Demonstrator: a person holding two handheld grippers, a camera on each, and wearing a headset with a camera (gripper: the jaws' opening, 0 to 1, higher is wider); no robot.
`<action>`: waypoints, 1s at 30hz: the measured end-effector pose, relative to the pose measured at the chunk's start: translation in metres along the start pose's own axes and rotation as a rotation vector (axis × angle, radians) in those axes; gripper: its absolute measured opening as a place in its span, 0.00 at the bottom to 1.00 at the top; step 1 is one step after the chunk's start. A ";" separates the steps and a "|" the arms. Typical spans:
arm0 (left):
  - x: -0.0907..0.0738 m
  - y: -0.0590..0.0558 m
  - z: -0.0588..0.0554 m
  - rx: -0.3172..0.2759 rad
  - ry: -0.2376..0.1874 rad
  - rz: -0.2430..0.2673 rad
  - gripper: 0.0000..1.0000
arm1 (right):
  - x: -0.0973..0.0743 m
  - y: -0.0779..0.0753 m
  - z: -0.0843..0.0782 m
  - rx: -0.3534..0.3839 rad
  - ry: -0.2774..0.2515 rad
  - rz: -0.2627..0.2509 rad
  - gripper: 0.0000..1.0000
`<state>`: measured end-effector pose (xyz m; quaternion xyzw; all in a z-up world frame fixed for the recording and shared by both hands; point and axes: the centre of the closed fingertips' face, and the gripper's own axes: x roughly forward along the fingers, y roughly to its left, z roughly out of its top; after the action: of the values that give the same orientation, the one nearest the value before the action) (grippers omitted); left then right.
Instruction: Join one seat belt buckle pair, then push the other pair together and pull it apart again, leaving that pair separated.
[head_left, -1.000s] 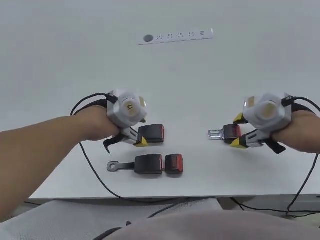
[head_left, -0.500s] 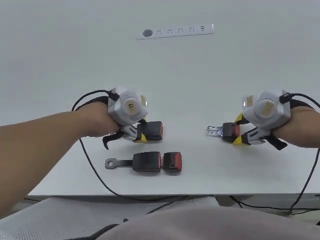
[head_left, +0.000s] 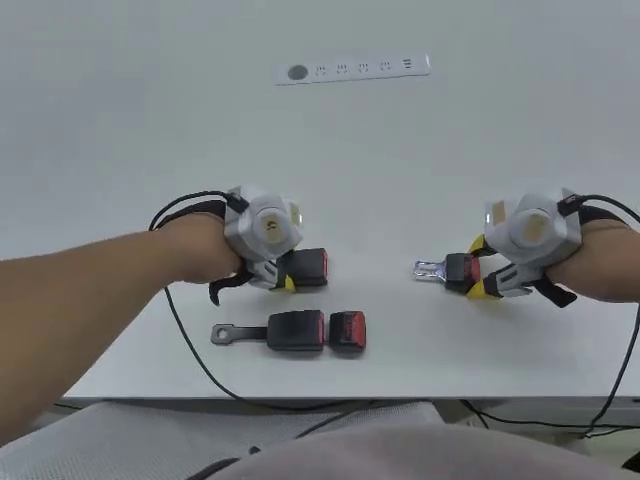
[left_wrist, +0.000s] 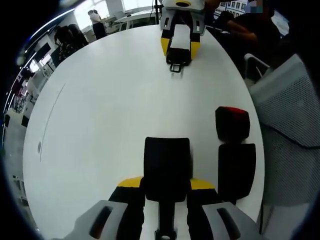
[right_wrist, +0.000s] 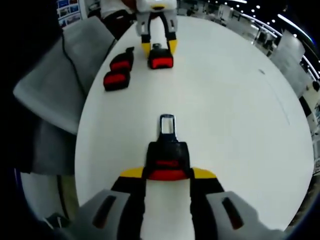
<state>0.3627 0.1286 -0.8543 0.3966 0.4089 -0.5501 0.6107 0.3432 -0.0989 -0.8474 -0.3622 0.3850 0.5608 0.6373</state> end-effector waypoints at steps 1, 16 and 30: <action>0.000 0.000 0.000 0.002 -0.003 0.001 0.32 | 0.000 0.000 0.000 -0.001 0.001 0.000 0.33; 0.001 0.001 0.000 0.013 -0.005 -0.004 0.32 | 0.004 -0.002 0.005 -0.022 0.006 0.014 0.33; 0.002 0.001 0.000 0.011 0.008 -0.003 0.32 | 0.022 0.001 0.040 -0.022 -0.030 0.014 0.34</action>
<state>0.3640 0.1283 -0.8561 0.4013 0.4089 -0.5516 0.6062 0.3477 -0.0532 -0.8498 -0.3581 0.3719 0.5747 0.6350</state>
